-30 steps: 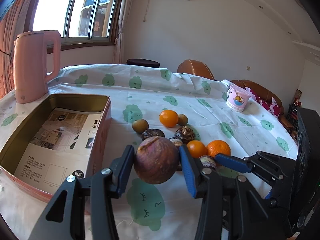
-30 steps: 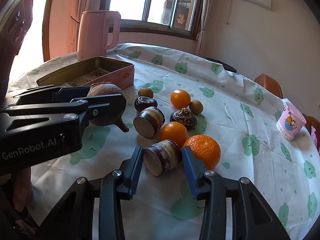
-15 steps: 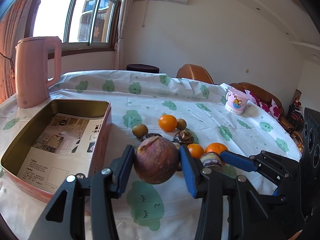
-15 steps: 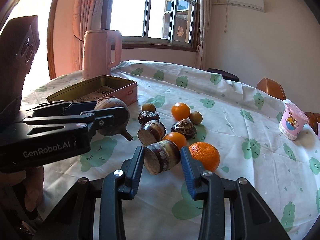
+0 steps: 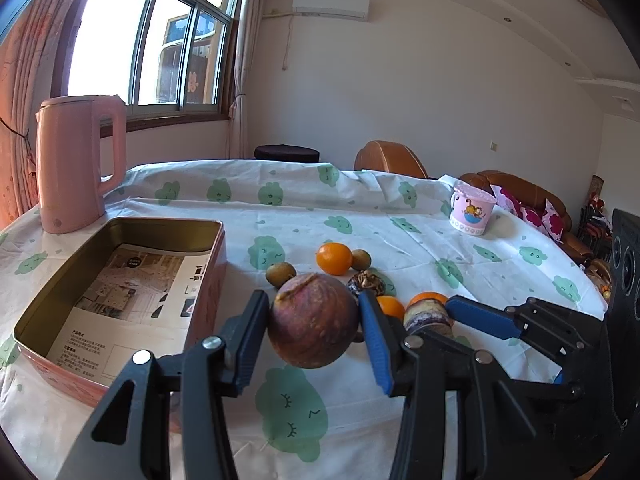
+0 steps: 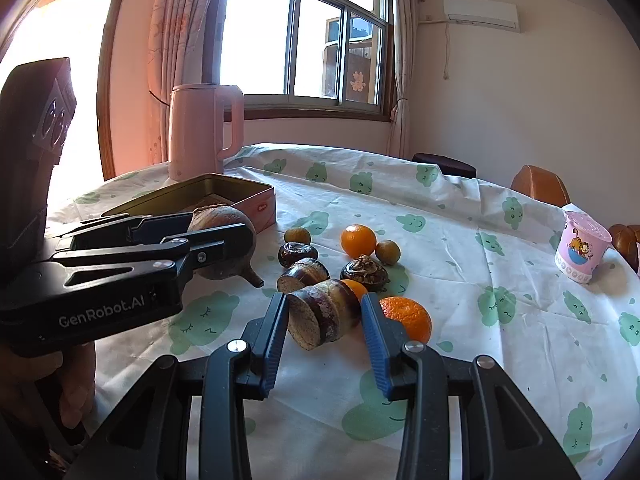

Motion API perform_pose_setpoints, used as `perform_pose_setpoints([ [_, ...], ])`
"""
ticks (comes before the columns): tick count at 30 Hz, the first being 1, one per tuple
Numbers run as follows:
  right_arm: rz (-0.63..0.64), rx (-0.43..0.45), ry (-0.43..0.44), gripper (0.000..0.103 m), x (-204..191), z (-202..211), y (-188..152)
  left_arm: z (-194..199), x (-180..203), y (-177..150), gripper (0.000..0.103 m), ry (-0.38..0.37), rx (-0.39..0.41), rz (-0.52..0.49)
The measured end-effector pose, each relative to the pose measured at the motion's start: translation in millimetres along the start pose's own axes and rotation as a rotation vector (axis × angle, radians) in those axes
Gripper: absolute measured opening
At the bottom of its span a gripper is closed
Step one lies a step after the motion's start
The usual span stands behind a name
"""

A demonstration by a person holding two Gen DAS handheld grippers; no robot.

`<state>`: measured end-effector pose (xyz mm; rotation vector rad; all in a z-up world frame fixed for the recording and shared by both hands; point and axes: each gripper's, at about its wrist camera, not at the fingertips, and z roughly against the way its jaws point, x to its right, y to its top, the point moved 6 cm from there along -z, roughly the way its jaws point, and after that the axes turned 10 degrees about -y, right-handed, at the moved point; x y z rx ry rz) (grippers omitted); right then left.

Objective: Organize fruits
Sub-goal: 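Lift the brown fruit with the left tool while the right tool lifts the striped jar, then carry the brown fruit over the tin box while the right tool carries the jar there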

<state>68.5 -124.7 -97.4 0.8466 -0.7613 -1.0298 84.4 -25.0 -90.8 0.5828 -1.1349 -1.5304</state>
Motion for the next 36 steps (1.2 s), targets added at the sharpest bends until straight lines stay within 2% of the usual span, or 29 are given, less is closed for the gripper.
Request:
perform_pose_setpoints([
  [23,-0.002,0.091,0.002,0.039,1.2,13.0,4.0,14.2,3.3,2.2,0.048,0.025,0.063,-0.038],
  [27,-0.022,0.095,0.022,0.040,2.6,13.3,9.6,17.2,-4.2,3.2,0.048,0.041,0.058,-0.028],
  [36,0.015,0.134,0.016,0.040,-8.3,18.2,30.5,29.0,-24.5,10.1,0.048,0.085,0.068,-0.007],
])
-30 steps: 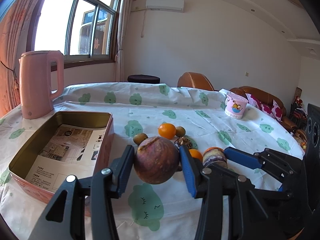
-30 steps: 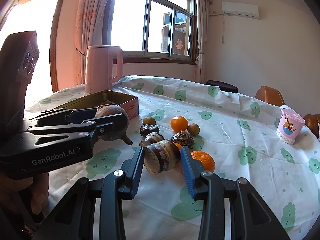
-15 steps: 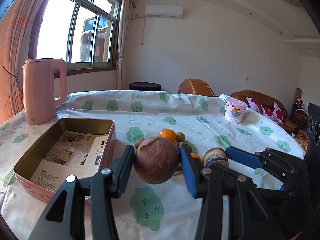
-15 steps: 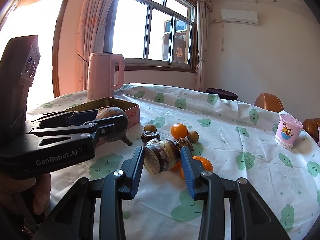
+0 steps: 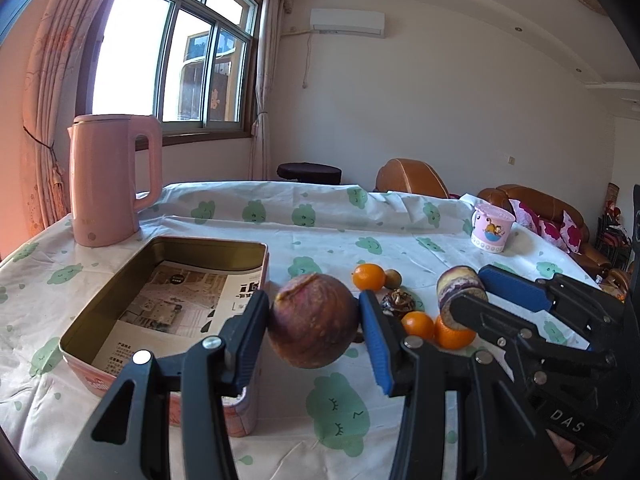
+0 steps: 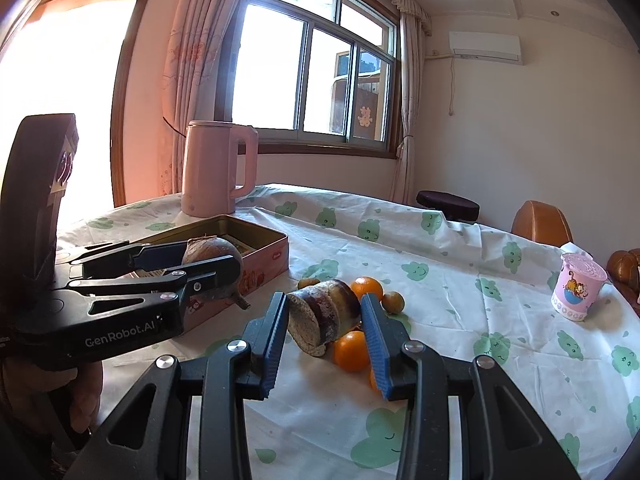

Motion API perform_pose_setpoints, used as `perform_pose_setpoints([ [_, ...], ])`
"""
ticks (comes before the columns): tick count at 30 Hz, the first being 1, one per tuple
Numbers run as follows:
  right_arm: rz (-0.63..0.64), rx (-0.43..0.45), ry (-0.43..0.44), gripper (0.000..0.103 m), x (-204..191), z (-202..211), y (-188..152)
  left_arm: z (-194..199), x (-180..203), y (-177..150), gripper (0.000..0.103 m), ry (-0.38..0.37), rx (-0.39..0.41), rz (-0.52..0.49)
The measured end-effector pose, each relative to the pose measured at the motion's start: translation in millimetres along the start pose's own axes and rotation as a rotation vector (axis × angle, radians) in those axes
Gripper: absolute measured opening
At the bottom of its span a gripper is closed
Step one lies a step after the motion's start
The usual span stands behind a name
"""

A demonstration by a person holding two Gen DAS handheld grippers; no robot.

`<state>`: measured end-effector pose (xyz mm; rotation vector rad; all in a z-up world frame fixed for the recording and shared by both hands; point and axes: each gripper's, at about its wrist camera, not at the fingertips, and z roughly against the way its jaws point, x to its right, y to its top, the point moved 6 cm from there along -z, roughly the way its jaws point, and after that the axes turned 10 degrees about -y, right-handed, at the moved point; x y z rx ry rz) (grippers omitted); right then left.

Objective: Organize fruits
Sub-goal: 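Carry the brown fruit over the tin box while the right tool carries the jar there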

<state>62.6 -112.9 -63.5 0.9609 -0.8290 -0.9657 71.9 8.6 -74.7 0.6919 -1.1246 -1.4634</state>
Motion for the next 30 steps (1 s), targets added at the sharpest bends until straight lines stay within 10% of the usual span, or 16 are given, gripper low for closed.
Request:
perform_pose_setpoints([
  [30,0.077,0.001,0.141,0.040,-69.0,-55.5,61.7,0.4,-86.8,17.2,0.048,0.153,-0.044,0.021],
])
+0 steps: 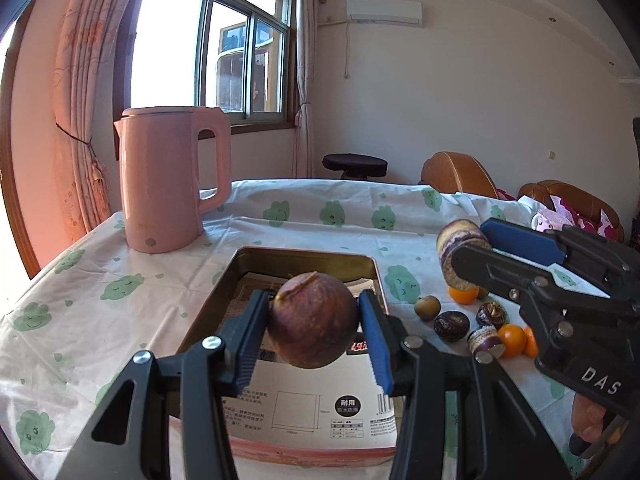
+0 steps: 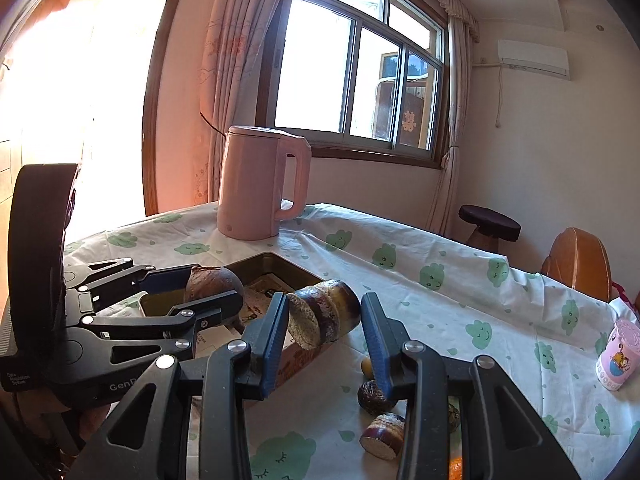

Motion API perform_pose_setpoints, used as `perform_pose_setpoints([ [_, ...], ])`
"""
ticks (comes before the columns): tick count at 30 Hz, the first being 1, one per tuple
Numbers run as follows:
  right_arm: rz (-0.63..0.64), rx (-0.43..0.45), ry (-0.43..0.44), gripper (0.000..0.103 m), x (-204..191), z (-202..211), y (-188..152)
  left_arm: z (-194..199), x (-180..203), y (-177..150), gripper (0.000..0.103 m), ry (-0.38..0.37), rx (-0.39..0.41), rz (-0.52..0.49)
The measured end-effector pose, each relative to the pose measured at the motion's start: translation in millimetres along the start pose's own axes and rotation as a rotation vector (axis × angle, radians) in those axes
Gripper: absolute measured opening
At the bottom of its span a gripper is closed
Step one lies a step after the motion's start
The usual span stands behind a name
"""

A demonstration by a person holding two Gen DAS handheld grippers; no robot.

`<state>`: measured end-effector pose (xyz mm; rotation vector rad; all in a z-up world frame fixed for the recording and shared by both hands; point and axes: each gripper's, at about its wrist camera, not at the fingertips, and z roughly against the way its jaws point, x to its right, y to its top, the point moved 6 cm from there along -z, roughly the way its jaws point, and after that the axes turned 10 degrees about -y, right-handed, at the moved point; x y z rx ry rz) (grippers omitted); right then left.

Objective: Organize fruits
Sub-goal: 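Carry the brown fruit over the tin box while the right tool carries the jar there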

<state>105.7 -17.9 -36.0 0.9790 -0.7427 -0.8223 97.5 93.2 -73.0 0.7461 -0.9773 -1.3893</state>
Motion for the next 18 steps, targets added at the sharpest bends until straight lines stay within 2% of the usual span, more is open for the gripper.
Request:
perform_pose_setpoints([
  [18,0.001,-0.044,0.041,0.040,-35.0,-47.5,0.3,-17.9,-37.6,2.5,0.048,0.064,-0.075,-0.005],
])
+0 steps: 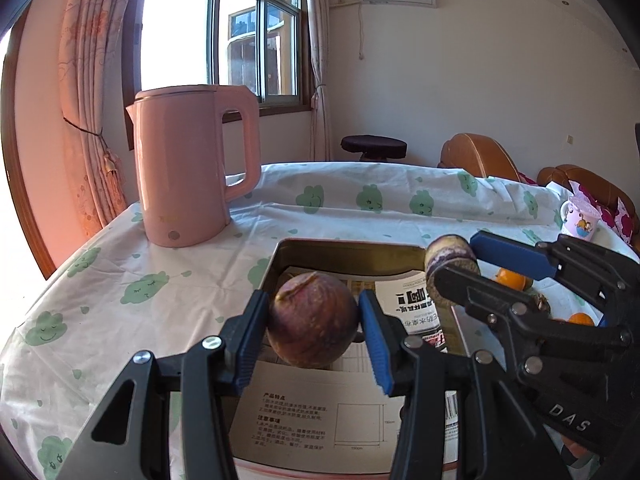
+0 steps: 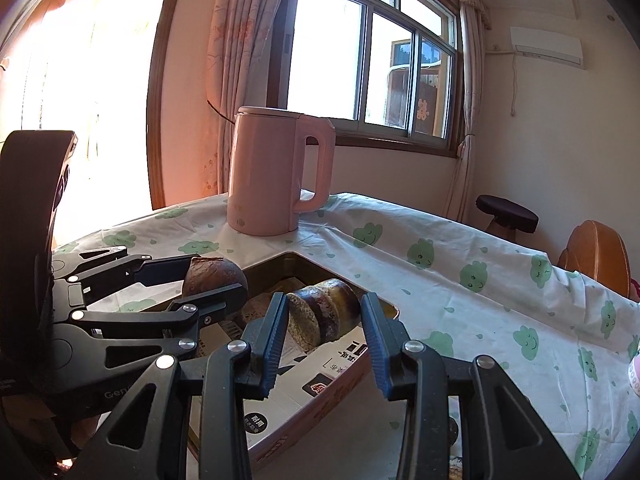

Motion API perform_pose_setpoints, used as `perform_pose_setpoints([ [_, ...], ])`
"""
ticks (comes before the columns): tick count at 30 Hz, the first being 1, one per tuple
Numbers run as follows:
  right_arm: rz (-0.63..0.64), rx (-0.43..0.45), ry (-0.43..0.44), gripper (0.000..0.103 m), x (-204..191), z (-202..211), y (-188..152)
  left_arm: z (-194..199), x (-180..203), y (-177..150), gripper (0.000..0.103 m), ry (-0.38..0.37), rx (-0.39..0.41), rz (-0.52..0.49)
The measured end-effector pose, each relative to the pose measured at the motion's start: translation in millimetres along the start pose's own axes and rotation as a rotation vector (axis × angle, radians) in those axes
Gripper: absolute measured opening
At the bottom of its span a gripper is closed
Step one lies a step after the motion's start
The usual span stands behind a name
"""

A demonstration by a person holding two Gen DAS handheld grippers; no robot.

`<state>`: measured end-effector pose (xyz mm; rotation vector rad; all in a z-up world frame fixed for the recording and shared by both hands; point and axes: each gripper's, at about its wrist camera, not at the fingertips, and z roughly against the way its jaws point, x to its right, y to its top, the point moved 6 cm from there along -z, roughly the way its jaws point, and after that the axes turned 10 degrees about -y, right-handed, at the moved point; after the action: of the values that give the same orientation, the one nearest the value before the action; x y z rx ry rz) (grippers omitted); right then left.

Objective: Organize fruits
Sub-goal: 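Carry the brown fruit over the tin box while the right tool carries the jar there, then open the left tool to drop the fruit in the tin while the right tool releases the jar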

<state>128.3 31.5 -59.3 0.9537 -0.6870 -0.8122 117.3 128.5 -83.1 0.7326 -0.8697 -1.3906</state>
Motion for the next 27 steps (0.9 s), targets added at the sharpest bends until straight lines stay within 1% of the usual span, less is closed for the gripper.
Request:
perform_pose_setpoints([
  [11,0.003,-0.069,0.015,0.040,-2.5,-18.3,-13.4,-18.2,-3.7,-11.5,0.048,0.011,-0.080,0.006],
  [27,0.014,-0.151,0.051,0.040,-7.8,-35.5,-22.8,-26.7,-11.7,-16.4,0.048,0.021,-0.131,0.041],
])
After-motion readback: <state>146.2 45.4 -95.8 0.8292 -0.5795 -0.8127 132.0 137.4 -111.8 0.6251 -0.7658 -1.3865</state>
